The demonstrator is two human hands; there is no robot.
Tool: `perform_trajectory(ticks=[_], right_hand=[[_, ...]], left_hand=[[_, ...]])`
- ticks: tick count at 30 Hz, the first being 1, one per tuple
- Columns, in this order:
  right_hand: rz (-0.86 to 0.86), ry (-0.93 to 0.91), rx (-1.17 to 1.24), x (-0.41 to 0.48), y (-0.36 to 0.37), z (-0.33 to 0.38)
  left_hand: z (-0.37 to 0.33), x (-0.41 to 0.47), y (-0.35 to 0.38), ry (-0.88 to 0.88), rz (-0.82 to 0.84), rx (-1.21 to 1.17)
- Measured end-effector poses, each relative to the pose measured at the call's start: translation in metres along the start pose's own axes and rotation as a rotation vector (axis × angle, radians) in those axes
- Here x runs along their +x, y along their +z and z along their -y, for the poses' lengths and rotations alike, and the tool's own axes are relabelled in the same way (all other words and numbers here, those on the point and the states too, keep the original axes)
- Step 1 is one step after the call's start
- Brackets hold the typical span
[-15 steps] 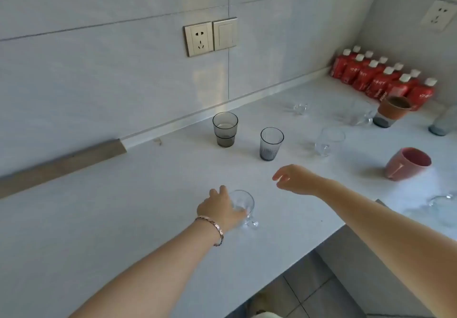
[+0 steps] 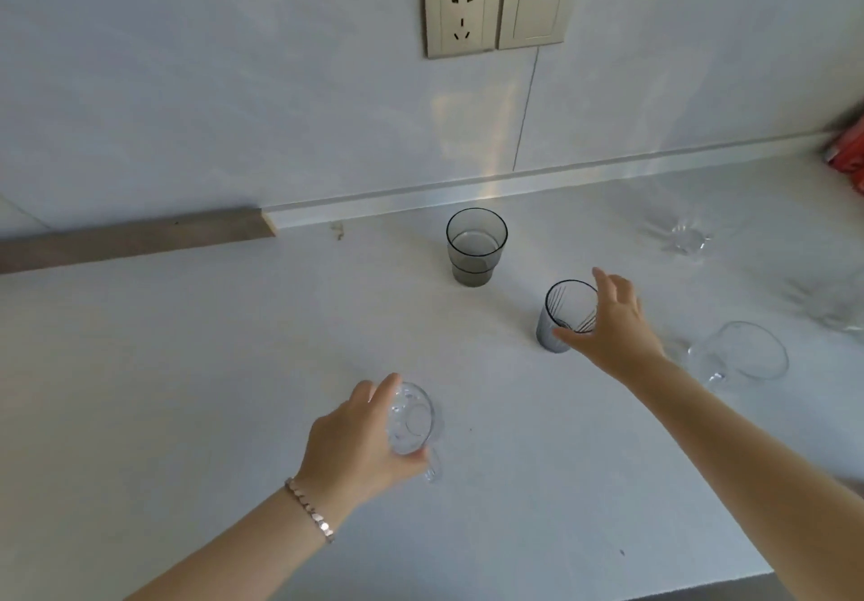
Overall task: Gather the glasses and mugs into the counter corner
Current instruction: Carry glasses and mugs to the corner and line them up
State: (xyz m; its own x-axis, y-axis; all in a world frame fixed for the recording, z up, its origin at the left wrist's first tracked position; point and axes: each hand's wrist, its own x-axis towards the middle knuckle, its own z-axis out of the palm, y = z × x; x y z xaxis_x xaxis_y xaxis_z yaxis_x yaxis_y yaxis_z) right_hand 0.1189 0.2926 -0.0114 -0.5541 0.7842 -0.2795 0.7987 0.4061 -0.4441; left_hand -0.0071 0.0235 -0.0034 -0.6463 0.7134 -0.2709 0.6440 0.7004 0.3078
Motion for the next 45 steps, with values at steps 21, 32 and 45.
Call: perform_trajectory(ticks=[21, 32, 45], right_hand=[[0.342, -0.48, -0.045, -0.066, 0.141, 0.269], [0.346, -0.453, -0.044, -0.092, 0.256, 0.444], [0.358, -0.432, -0.106, -0.051, 0.327, 0.57]], left_hand=[[0.269, -0.023, -0.111, -0.458, -0.121, -0.156], [0.523, 0.052, -0.197, -0.415, -0.11, -0.06], [0.618, 0.147, -0.226, -0.249, 0.009, -0.049]])
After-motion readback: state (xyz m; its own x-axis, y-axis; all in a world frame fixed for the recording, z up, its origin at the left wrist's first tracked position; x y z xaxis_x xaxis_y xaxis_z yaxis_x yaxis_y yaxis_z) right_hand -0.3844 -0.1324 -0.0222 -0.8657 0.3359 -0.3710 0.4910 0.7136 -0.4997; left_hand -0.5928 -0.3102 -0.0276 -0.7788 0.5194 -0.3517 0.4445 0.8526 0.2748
